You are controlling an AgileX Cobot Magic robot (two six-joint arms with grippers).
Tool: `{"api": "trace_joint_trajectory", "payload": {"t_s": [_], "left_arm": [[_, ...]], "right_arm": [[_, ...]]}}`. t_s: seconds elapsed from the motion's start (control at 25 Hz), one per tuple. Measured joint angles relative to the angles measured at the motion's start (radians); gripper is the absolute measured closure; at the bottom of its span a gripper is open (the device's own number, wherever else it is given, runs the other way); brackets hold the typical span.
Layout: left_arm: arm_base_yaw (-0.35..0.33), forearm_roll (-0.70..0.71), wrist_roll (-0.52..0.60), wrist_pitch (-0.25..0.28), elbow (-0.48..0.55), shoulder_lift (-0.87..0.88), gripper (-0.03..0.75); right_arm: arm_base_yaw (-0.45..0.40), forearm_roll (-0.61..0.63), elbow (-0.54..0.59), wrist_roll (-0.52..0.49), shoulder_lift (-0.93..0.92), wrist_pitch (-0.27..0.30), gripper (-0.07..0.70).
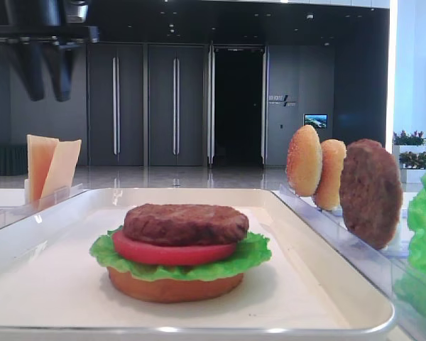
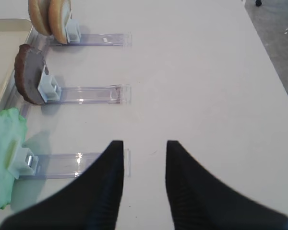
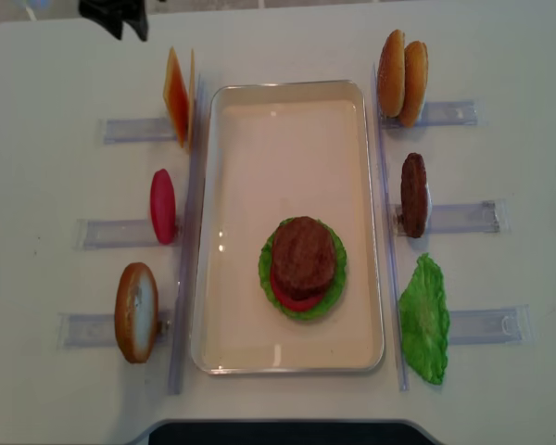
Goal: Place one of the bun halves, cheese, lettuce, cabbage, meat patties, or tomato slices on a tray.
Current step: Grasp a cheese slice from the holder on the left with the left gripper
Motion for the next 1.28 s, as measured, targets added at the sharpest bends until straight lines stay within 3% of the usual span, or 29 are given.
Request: {"api": "trace_joint_trajectory", "payload": {"t_s": [0.2,0.32,0.6,1.0,1.28], "left_arm": [[-0.166,0.037,-0.062,-0.033,0.000,0.000,0.400],[-0.211,0.098,-0.105,-0.036,0.000,0.000,0.383],[-0.212,0.126,-0.147,-0.006,0.000,0.001,0.312],[-0.187,0.070,-0.173,0.062,0.000,0.042,0.304],[-0.169,0.102,-0.173,0.066,0.000,0.070,0.304]], "right_arm": [[0.000,0.000,0.000,0.000,0.000,0.000,0.391],[0.000,0.000,0.000,0.000,0.000,0.000,0.391],[0.000,0.000,0.000,0.000,0.000,0.000,0.391],[0.000,0.000,0.000,0.000,0.000,0.000,0.391],[0.001,0.000,0.000,0.000,0.000,0.000,0.391]]}}
